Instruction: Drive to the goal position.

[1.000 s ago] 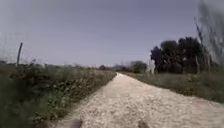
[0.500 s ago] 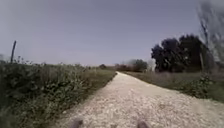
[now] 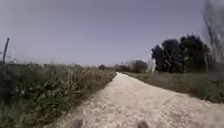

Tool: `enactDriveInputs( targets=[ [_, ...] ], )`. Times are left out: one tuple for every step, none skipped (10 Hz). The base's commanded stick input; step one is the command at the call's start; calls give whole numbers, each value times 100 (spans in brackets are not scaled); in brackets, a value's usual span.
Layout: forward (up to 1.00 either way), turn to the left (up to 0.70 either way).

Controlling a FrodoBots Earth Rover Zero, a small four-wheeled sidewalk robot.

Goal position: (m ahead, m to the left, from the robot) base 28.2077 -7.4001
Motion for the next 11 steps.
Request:
enactDriveInputs(
  targets=[
    [70,-20],
    [70,0],
    [70,0],
    [70,0],
    [70,0],
    [70,0],
    [70,0],
    [70,0],
    [70,0],
    [70,0],
    [70,0]
  ],
)
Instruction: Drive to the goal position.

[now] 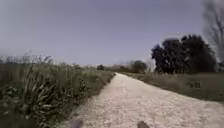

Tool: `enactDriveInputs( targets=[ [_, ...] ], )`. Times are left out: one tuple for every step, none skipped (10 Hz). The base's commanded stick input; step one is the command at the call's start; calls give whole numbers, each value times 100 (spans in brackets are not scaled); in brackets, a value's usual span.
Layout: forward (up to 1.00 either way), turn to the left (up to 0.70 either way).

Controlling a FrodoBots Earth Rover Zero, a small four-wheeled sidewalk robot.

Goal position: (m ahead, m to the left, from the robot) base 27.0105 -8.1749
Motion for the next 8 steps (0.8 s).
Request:
enactDriveInputs(
  targets=[
    [70,0],
    [70,0],
    [70,0],
    [70,0],
    [70,0],
    [70,0],
    [70,0],
    [70,0]
  ],
)
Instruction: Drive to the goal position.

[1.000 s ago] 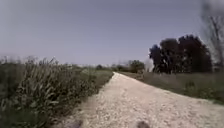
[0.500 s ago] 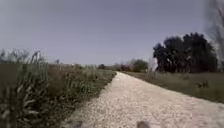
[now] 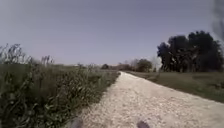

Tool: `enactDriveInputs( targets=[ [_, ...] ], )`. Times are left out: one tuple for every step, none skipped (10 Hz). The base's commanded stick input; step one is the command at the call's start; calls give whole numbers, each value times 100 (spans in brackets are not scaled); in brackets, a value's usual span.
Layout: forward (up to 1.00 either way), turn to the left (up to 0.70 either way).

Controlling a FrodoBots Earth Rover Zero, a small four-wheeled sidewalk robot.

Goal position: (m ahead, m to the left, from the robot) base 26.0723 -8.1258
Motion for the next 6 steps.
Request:
enactDriveInputs(
  targets=[
    [70,0],
    [70,0],
    [70,0],
    [70,0],
    [70,0],
    [70,-34]
  ],
)
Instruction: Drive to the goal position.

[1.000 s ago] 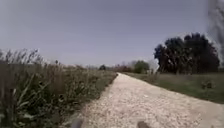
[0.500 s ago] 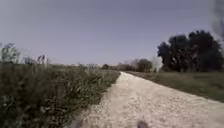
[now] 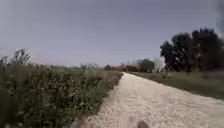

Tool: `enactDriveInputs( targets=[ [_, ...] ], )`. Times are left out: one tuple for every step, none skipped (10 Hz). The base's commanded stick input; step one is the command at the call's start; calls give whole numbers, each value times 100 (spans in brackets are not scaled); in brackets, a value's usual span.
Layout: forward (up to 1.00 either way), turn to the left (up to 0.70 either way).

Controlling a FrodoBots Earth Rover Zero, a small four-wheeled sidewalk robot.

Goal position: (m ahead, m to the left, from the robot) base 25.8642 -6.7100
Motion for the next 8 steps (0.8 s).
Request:
enactDriveInputs(
  targets=[
    [70,-35],
    [70,-35],
    [70,-35],
    [70,-35],
    [70,-35],
    [70,-35],
    [70,-32],
    [70,-30]
  ],
)
